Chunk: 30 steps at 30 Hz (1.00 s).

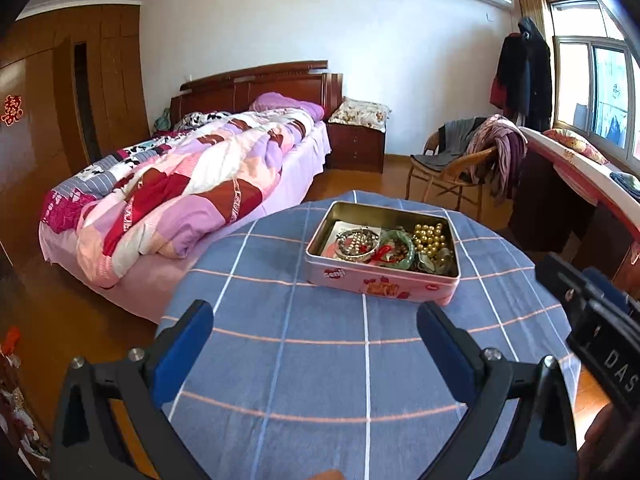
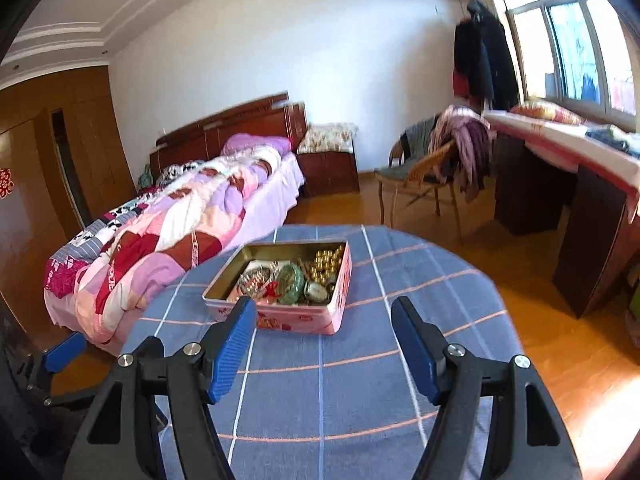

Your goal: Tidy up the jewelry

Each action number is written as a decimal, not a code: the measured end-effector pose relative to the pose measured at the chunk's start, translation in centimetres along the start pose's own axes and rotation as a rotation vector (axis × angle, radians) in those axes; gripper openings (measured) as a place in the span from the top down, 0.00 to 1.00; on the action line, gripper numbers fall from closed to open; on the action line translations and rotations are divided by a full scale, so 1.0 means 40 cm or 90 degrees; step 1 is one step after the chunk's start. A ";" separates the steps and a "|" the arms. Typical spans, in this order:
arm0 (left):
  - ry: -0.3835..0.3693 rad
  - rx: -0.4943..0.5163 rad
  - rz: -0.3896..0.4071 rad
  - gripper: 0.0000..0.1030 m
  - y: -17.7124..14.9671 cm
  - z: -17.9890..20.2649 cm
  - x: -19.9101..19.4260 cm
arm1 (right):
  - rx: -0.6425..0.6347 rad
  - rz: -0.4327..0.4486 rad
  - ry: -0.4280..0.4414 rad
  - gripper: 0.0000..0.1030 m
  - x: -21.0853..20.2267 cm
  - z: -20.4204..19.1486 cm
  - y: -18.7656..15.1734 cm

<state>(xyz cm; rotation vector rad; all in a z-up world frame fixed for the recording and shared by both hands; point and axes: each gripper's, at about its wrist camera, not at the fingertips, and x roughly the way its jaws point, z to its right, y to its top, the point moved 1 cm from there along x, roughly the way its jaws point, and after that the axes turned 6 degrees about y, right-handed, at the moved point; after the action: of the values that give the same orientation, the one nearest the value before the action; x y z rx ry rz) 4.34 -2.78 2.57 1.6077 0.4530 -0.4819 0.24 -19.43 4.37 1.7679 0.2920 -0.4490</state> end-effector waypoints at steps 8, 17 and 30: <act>0.020 -0.014 0.068 0.00 -0.006 -0.039 -0.107 | -0.022 0.075 0.004 0.32 -0.135 -0.032 0.020; 0.026 -0.027 0.130 0.00 0.015 -0.067 -0.181 | -0.039 0.155 -0.011 0.31 -0.235 -0.067 0.041; 0.020 -0.013 0.138 0.00 0.008 -0.061 -0.191 | -0.037 0.157 -0.004 0.30 -0.245 -0.068 0.042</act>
<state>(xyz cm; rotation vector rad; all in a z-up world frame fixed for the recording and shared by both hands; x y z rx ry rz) -1.73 -0.43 7.28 1.6255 0.3015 -0.2870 -7.40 -16.80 10.76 1.7182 0.0796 -0.2670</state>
